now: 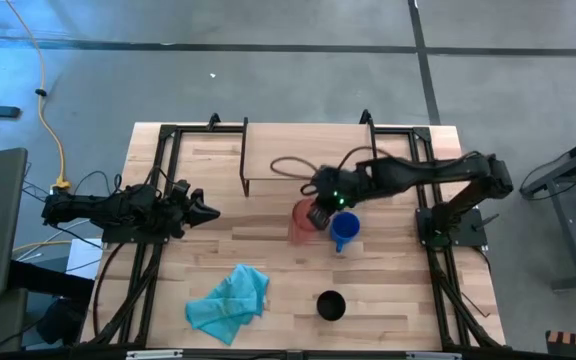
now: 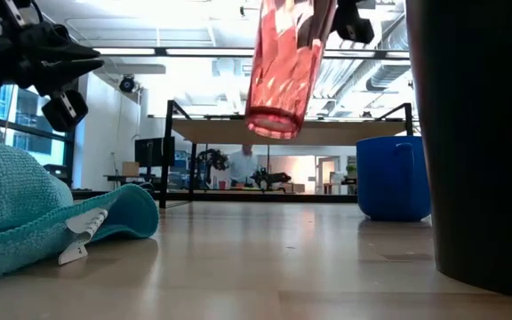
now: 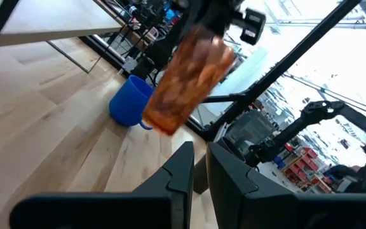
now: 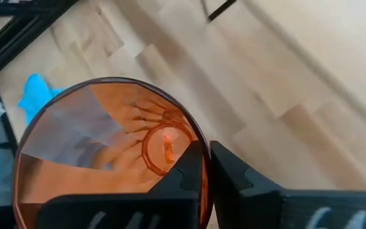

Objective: Stack small to large cups/mugs on shelf
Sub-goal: Put the red cup on the shelf

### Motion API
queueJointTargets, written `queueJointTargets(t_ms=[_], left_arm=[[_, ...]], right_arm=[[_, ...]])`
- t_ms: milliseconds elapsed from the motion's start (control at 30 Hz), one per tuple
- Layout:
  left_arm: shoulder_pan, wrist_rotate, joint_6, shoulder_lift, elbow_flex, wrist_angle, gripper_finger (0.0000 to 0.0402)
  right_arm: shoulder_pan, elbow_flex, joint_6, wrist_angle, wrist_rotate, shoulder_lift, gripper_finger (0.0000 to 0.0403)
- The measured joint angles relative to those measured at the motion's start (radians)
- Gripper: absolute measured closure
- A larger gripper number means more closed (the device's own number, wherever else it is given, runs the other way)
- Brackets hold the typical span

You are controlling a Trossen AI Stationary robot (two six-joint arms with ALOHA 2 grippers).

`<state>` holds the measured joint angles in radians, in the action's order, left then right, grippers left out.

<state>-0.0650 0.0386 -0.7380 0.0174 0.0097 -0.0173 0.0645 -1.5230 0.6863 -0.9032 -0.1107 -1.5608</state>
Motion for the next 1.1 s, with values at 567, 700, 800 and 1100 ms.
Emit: queueJointTargets(t_ms=[567,700,800,1100], left_arm=[[0.0,-0.027,0.0,0.0,0.0,0.007,0.0369],[0.0,-0.029,0.0,0.0,0.0,0.007,0.0369],[0.0,-0.029,-0.001,0.0,0.0,0.007,0.0369],[0.0,-0.032,-0.002,0.0,0.0,0.006,0.0369]], right_arm=[[-0.21,-0.382,-0.283,-0.2,-0.086,-0.004,0.0403],[-0.241,-0.408,-0.326,-0.208,-0.08,-0.005,0.0403],[-0.256,-0.409,-0.329,-0.217,-0.062,-0.005,0.0403],[-0.262,-0.409,-0.354,-0.23,-0.048,-0.005,0.0403]])
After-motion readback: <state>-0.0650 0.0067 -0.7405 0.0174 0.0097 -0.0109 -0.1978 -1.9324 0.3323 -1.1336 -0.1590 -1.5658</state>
